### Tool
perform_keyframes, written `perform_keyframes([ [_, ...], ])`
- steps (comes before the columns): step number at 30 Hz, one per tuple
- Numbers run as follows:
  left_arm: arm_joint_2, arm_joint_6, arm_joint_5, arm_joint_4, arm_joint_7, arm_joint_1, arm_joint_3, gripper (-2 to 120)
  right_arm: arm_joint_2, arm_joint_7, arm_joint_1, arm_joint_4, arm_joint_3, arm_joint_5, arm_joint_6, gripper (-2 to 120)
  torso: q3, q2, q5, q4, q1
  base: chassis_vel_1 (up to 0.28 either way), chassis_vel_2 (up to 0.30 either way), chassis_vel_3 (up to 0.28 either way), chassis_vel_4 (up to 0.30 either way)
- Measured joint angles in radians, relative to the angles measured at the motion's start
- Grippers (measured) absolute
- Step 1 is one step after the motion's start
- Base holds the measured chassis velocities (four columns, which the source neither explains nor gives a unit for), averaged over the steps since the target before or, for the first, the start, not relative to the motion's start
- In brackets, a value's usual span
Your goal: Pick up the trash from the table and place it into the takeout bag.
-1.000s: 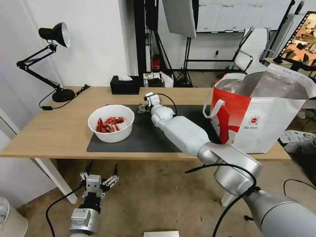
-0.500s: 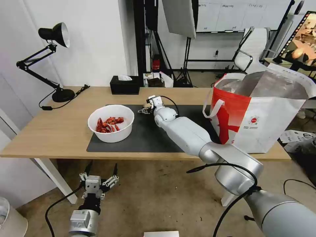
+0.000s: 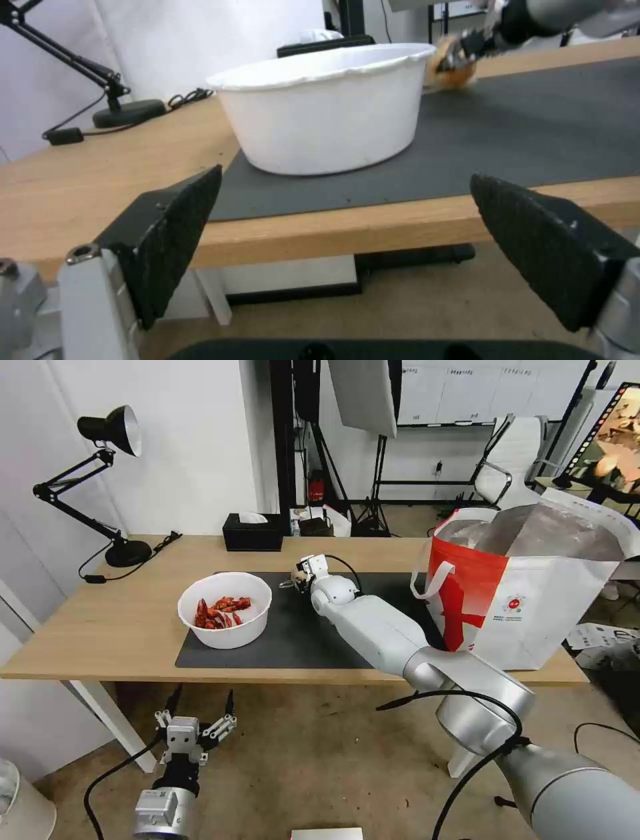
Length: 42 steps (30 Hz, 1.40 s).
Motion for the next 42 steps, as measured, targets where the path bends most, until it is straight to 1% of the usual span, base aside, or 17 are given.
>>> perform_keyframes([
  [3,0.002,0.000,0.000,-0.017,-0.001,0.001,0.000,100,-0.110,0.181,-0.055,0.264,0.012,0.017,0.020,18,0.000,0.000,0.0001,0.0001,0.000,0.000,0.000,0.000,0.000],
  [4,0.002,0.000,0.000,-0.017,-0.001,0.001,0.000,100,-0.110,0.181,-0.055,0.264,0.012,0.017,0.020,18,0.000,0.000,0.0001,0.0001,0.000,0.000,0.000,0.000,0.000],
  [7,0.005,0.000,0.000,-0.039,-0.002,0.008,0.001,100,-0.287,0.393,-0.118,0.603,0.014,0.038,0.019,7,0.000,0.000,0.0005,-0.0006,0.000,0.000,0.000,0.000,0.000],
  [8,0.005,0.000,0.000,-0.039,-0.002,0.008,0.001,100,-0.287,0.393,-0.118,0.603,0.014,0.038,0.019,7,0.000,0.000,0.0005,-0.0006,0.000,0.000,0.000,0.000,0.000],
  [10,0.007,0.000,-0.001,-0.053,-0.002,0.008,0.006,100,-0.392,0.481,-0.167,0.790,0.034,0.049,0.019,5,0.000,0.000,0.0003,-0.0009,0.000,0.000,0.000,0.000,0.000],
  [12,0.009,0.003,-0.001,-0.078,-0.002,0.010,0.012,100,-0.483,0.517,-0.221,0.929,0.079,0.051,0.025,5,0.000,0.000,0.0005,-0.0006,0.000,0.000,0.000,0.000,0.000],
  [13,0.009,0.003,-0.001,-0.078,-0.002,0.010,0.012,100,-0.483,0.517,-0.221,0.929,0.079,0.051,0.025,5,0.000,0.000,0.0005,-0.0006,0.000,0.000,0.000,0.000,0.000],
  [16,0.010,0.017,-0.001,-0.129,-0.001,0.020,0.020,100,-0.589,0.532,-0.278,1.060,0.156,0.042,0.048,5,0.000,0.000,0.0004,-0.0007,0.000,0.000,0.000,0.000,0.000],
  [17,0.010,0.017,-0.001,-0.129,-0.001,0.020,0.020,100,-0.589,0.532,-0.278,1.060,0.156,0.042,0.048,5,0.000,0.000,0.0004,-0.0007,0.000,0.000,0.000,0.000,0.000],
  [19,0.010,0.024,-0.001,-0.158,-0.001,0.028,0.022,100,-0.661,0.536,-0.310,1.125,0.223,0.038,0.053,4,0.000,0.000,0.0007,-0.0007,0.000,0.000,0.000,0.000,0.000],
  [20,0.010,0.024,-0.001,-0.158,-0.001,0.028,0.022,100,-0.661,0.536,-0.310,1.125,0.223,0.038,0.053,4,0.000,0.000,0.0007,-0.0007,0.000,0.000,0.000,0.000,0.000],
  [21,0.010,0.025,-0.001,-0.169,0.000,0.034,0.023,100,-0.697,0.533,-0.322,1.148,0.258,0.038,0.054,4,0.000,0.000,0.0004,-0.0007,0.000,0.000,0.000,0.000,0.000],
  [28,0.011,0.026,0.000,-0.180,0.001,0.044,0.030,100,-0.805,0.516,-0.354,1.160,0.386,0.058,0.055,4,0.000,0.000,0.0002,-0.0005,0.000,0.000,0.000,0.000,0.000],
  [34,0.003,0.026,0.007,-0.185,0.013,0.048,0.037,100,-0.883,0.608,-0.398,1.181,0.439,0.146,-0.058,4,0.000,0.000,0.0002,-0.0005,0.000,0.000,0.000,0.000,0.000],
  [38,-0.008,0.024,0.015,-0.186,0.025,0.049,0.046,100,-0.940,0.620,-0.435,1.210,0.470,0.207,-0.118,21,0.000,0.000,0.0001,-0.0007,0.000,0.000,0.000,0.000,0.000],
  [39,-0.008,0.024,0.015,-0.186,0.025,0.049,0.046,100,-0.940,0.620,-0.435,1.210,0.470,0.207,-0.118,21,0.000,0.000,0.0001,-0.0007,0.000,0.000,0.000,0.000,0.000],
  [42,-0.010,0.024,0.017,-0.188,0.028,0.051,0.046,100,-0.968,0.622,-0.453,1.234,0.478,0.235,-0.138,37,0.000,0.000,0.0000,-0.0003,0.000,0.000,0.000,0.000,0.000],
])
